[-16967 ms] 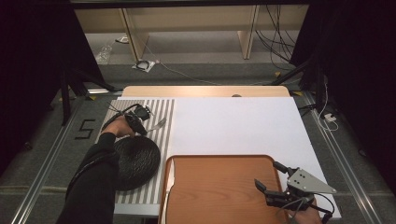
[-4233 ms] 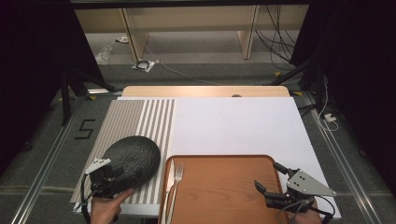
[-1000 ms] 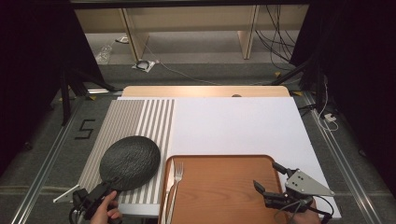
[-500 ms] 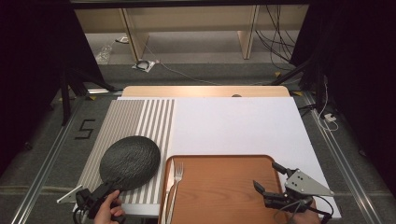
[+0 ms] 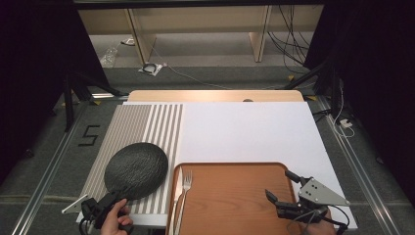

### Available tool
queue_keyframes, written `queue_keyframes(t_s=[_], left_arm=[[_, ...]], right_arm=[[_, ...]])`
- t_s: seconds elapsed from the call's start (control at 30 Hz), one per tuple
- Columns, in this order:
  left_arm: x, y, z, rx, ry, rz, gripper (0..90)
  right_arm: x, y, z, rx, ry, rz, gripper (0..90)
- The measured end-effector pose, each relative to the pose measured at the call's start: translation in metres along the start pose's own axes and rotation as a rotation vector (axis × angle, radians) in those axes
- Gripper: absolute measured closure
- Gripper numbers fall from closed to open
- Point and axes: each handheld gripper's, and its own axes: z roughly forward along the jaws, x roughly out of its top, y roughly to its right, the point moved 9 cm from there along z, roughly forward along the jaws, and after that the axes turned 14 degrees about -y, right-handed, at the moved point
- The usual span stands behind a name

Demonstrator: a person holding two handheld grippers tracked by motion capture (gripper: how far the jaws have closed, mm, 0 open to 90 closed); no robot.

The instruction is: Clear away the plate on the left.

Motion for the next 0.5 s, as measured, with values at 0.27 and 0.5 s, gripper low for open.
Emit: queue_keyframes(t_s=[0.27, 0.5], left_arm=[[0.0011, -0.0019, 0.0027, 0.001, 0.002, -0.018, 58.9], [0.0005, -0.0050, 0.0025, -0.004, 0.009, -0.045, 66.2]], right_arm=[[0.0000, -0.0001, 0.0000, 0.000, 0.000, -0.001, 16.1], [-0.0001, 0.0000, 0.0001, 0.001, -0.001, -0.001, 16.1]])
